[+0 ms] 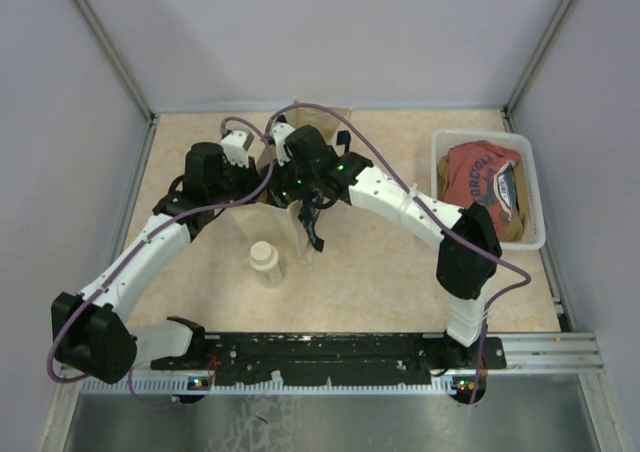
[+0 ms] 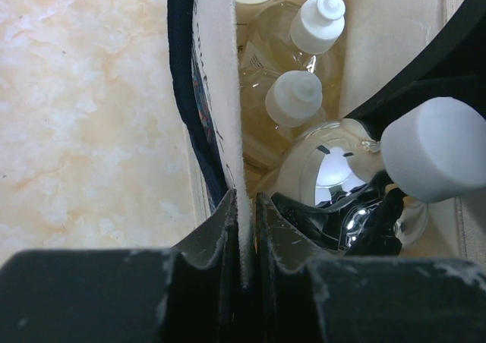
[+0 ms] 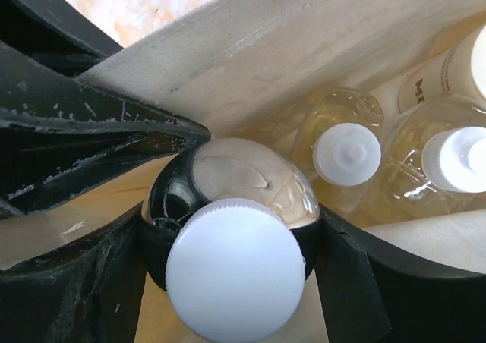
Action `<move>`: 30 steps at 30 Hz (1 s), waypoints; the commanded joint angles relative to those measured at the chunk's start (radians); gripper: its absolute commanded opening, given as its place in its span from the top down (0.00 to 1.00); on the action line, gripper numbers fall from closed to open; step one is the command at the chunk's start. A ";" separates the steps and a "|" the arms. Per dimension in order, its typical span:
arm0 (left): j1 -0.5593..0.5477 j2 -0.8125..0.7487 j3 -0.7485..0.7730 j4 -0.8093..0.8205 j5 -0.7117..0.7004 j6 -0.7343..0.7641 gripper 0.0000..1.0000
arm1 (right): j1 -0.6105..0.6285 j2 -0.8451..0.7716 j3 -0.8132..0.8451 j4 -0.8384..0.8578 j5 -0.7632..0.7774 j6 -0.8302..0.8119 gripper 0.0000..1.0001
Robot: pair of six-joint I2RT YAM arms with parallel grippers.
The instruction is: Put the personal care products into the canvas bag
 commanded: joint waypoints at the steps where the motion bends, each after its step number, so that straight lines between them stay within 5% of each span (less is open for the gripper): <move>1: 0.000 -0.046 0.009 0.045 0.025 -0.011 1.00 | -0.002 0.020 0.104 -0.005 0.079 -0.012 1.00; 9: 0.001 -0.039 0.009 0.044 0.027 -0.011 1.00 | -0.036 0.018 0.110 -0.078 0.196 -0.010 1.00; 18: 0.000 -0.029 0.009 0.043 0.011 -0.010 1.00 | -0.131 -0.069 0.064 -0.037 0.048 0.019 1.00; 30: 0.001 -0.023 0.014 0.041 0.008 -0.008 1.00 | -0.166 -0.059 0.130 -0.298 0.060 -0.051 1.00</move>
